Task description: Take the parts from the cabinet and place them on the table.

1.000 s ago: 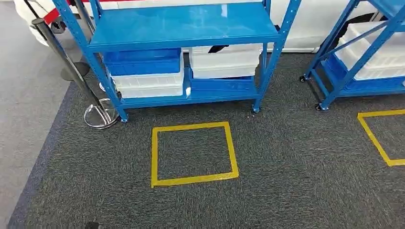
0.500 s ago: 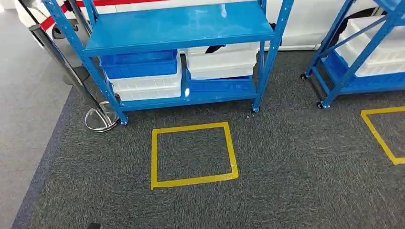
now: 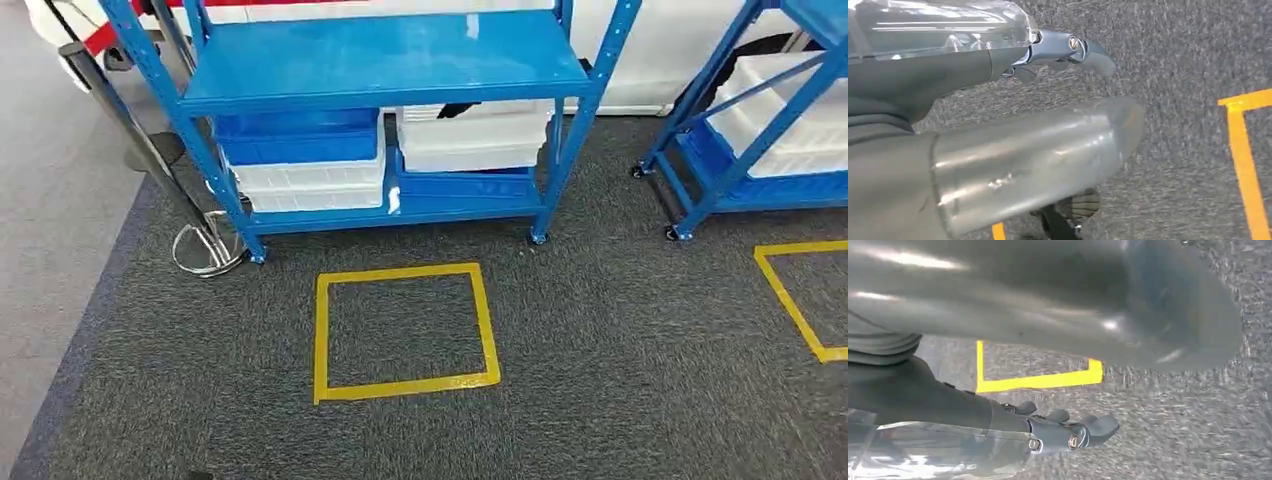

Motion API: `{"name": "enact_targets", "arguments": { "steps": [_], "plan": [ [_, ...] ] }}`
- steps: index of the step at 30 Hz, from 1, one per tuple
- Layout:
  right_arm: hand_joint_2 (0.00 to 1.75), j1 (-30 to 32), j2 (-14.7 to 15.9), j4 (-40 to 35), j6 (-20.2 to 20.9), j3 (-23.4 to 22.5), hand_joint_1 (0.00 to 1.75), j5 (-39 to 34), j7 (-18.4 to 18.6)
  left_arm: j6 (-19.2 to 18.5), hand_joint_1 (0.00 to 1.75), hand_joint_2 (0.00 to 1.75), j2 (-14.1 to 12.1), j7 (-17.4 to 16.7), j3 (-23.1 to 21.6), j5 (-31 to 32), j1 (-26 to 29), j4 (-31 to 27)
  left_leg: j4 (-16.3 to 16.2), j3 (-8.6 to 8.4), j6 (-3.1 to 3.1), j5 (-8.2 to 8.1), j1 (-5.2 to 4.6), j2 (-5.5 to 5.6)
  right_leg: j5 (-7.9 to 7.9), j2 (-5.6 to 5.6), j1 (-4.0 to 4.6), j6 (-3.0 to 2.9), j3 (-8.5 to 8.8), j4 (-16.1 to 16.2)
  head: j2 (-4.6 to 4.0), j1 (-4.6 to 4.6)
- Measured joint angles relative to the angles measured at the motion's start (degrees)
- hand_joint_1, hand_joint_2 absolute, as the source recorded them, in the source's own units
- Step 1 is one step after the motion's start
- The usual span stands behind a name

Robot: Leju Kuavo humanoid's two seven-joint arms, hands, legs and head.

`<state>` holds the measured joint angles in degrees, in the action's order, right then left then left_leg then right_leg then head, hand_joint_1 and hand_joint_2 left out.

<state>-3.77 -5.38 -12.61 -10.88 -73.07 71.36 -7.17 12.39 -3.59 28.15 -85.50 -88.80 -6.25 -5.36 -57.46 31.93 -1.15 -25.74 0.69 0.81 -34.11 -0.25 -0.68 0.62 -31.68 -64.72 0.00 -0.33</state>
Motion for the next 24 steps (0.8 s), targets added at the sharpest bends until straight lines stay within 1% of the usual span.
{"name": "enact_targets", "arguments": {
  "steps": [1,2,3,4,5,6,7,8,9,10,12,13,14,15,16,17,18,19,20,21,22,23,24],
  "plan": [
    [0.00,0.01,0.07,0.00,0.02,0.09,0.00,0.31,0.14,0.00,0.00,0.00,0.07,0.00,0.00,0.00,-0.01,0.00,-0.02,-0.06,-0.20,-0.15,-0.04,0.23,-1.95,0.05,-0.04,0.14,-2.85,-4.88,0.00,0.00],
    [0.00,0.05,0.15,0.00,0.04,0.13,0.00,0.57,0.29,0.00,0.00,0.00,0.13,0.00,0.00,0.00,0.00,0.00,-0.02,-0.15,-0.29,-0.31,-0.07,0.45,-3.30,0.06,-0.06,0.28,-5.54,-9.10,0.00,0.03],
    [0.00,0.12,0.17,0.00,0.06,0.15,0.00,0.73,0.40,0.00,0.00,0.00,0.20,0.00,0.00,0.00,0.03,0.00,-0.05,-0.29,-0.32,-0.49,-0.07,0.87,-3.36,0.06,-0.07,0.38,-7.71,-11.93,0.00,0.00],
    [0.00,0.28,0.20,0.00,0.15,0.20,0.00,0.86,0.40,-0.02,0.00,0.00,0.26,-0.02,-0.02,0.00,0.05,0.00,-0.07,-0.61,-0.27,-0.70,-0.07,1.41,-1.70,0.07,-0.10,0.44,-8.35,-11.58,0.00,0.05],
    [0.00,0.47,0.24,0.00,0.15,0.22,0.00,0.84,0.40,-0.02,0.00,0.00,0.35,-0.02,-0.07,0.00,0.03,0.00,-0.08,-1.00,-0.20,-0.98,-0.06,1.66,1.05,0.10,-0.14,0.39,-7.60,-8.75,0.00,0.05],
    [0.00,0.52,0.33,-0.02,0.17,0.22,0.00,0.54,0.25,-0.02,0.00,0.00,0.50,0.00,-0.09,0.00,0.02,0.00,-0.13,-1.46,-0.17,-1.32,-0.05,1.78,4.31,0.15,-0.18,0.28,-5.93,-4.36,0.00,0.09],
    [0.00,0.49,0.46,-0.02,0.17,0.20,0.00,0.10,0.01,-0.02,0.00,0.00,0.61,0.00,-0.11,0.00,0.08,0.00,-0.26,-1.94,0.08,-1.75,-0.05,2.12,7.65,0.29,-0.17,0.07,-3.82,1.13,0.00,0.22],
    [0.00,0.46,0.48,0.00,0.20,0.18,0.00,-0.04,-0.04,-0.02,0.00,0.00,0.64,0.00,-0.11,0.00,0.16,0.00,-0.40,-1.69,0.49,-2.16,-0.14,2.26,8.51,0.66,-0.13,-0.22,-2.86,4.26,-0.02,0.35],
    [0.00,0.27,0.50,-0.02,0.17,0.18,0.00,-0.06,-0.06,-0.02,0.00,0.00,0.66,-0.02,-0.13,0.00,0.09,0.00,-0.95,-1.74,0.96,-2.78,-0.56,2.41,7.65,0.89,0.09,-0.42,-2.41,5.23,0.00,0.38],
    [0.00,0.11,0.50,-0.02,0.20,0.18,0.00,-0.06,-0.04,-0.02,0.00,0.00,0.66,0.00,-0.13,0.00,0.08,0.00,-0.74,-1.86,1.16,-2.79,-0.45,2.42,7.61,0.94,0.05,-0.65,-2.45,4.91,0.00,0.24],
    [0.00,0.13,0.52,-0.02,0.20,0.18,0.00,-0.15,-0.02,-0.02,0.00,0.00,0.72,0.00,-0.15,0.00,0.06,0.00,-0.39,-2.17,1.73,-3.08,-0.35,2.47,7.22,0.94,0.32,-1.34,-2.28,4.92,-0.02,0.33],
    [0.00,0.08,0.50,-0.02,0.20,0.18,0.00,-0.17,0.05,-0.02,0.00,0.00,0.72,-0.02,-0.15,0.00,0.08,0.00,-0.70,-2.39,2.08,-3.45,-0.31,2.34,7.41,0.81,-0.19,-1.85,-1.90,5.44,0.00,0.31],
    [0.00,0.22,0.50,-0.02,0.20,0.18,0.00,-0.19,0.07,-0.02,0.00,0.00,0.77,0.00,-0.17,0.00,0.09,0.00,-2.26,-2.03,2.38,-4.20,-0.27,1.06,7.21,0.62,-0.11,-2.21,-1.51,5.58,-0.02,0.18],
    [0.00,0.39,0.50,-0.02,0.20,0.18,0.00,-0.19,0.09,-0.02,0.00,0.00,0.79,-0.02,-0.17,0.00,-0.08,0.00,-6.01,-0.17,2.67,-6.19,-0.20,0.25,6.95,0.40,-0.12,-2.62,-1.26,5.58,0.00,-0.33],
    [0.00,0.46,0.50,-0.02,0.20,0.18,0.00,-0.19,0.09,0.00,0.00,0.00,0.79,-0.02,-0.17,0.00,-0.14,0.00,-10.17,2.04,2.90,-8.11,-0.09,-0.05,6.75,0.24,-0.05,-2.78,-1.03,5.58,0.00,-0.35],
    [0.00,0.55,0.50,-0.02,0.20,0.18,0.00,-0.19,0.13,0.00,0.00,0.00,0.81,-0.02,-0.17,0.00,-0.11,0.00,-14.77,4.69,3.05,-9.78,-0.04,-0.21,6.37,0.17,0.01,-2.83,-0.80,5.57,-0.02,-0.32],
    [0.00,0.59,0.50,-0.02,0.20,0.18,0.00,-0.19,0.13,0.00,0.00,0.00,0.87,-0.02,-0.17,0.00,0.02,0.00,-18.16,6.86,3.13,-10.52,-0.04,-0.33,6.06,0.12,0.03,-2.82,-0.52,5.52,0.00,-0.41],
    [0.00,0.61,0.52,-0.02,0.20,0.15,0.00,-0.19,0.13,0.00,0.00,0.00,0.94,-0.02,-0.20,0.00,0.14,0.00,-18.89,7.73,3.10,-9.77,-0.04,-0.38,5.73,0.11,0.05,-2.79,-0.10,5.51,-0.02,-0.35],
    [0.00,0.66,0.52,-0.02,0.20,0.15,0.00,-0.19,0.13,0.00,0.00,0.00,0.96,-0.02,-0.20,0.00,0.19,0.00,-17.12,7.37,2.97,-7.73,-0.05,-0.39,5.38,0.09,0.07,-2.71,0.41,5.51,0.00,-0.37],
    [0.00,0.66,0.52,-0.02,0.20,0.15,0.00,-0.19,0.13,0.00,0.00,0.00,0.96,-0.04,-0.20,0.00,0.19,0.00,-12.57,5.63,2.68,-4.35,-0.07,-0.41,4.91,0.04,0.13,-2.63,1.16,5.51,0.00,-0.39],
    [0.00,0.65,0.52,-0.02,0.20,0.15,0.00,-0.19,0.13,0.00,0.00,0.00,0.96,-0.02,-0.20,0.00,0.15,0.00,-6.92,3.26,2.26,-0.99,-0.14,-0.51,4.43,0.00,0.19,-2.51,1.92,5.52,0.00,-0.37],
    [0.00,0.79,0.50,-0.02,0.19,0.15,0.00,-0.19,0.16,0.02,0.00,0.00,0.92,-0.02,-0.20,0.00,0.14,0.00,-2.60,1.53,1.61,0.42,-0.38,-0.88,3.99,-0.09,0.16,-2.32,2.35,5.62,0.00,-0.35],
    [0.00,0.71,0.41,0.00,0.20,0.15,0.00,-0.19,0.18,0.04,0.00,0.00,0.88,-0.04,-0.20,0.00,0.09,0.00,-2.06,1.12,1.15,-0.62,-0.95,-1.19,3.69,-0.13,0.37,-1.94,2.45,5.54,0.00,-0.08]
  ]
}}
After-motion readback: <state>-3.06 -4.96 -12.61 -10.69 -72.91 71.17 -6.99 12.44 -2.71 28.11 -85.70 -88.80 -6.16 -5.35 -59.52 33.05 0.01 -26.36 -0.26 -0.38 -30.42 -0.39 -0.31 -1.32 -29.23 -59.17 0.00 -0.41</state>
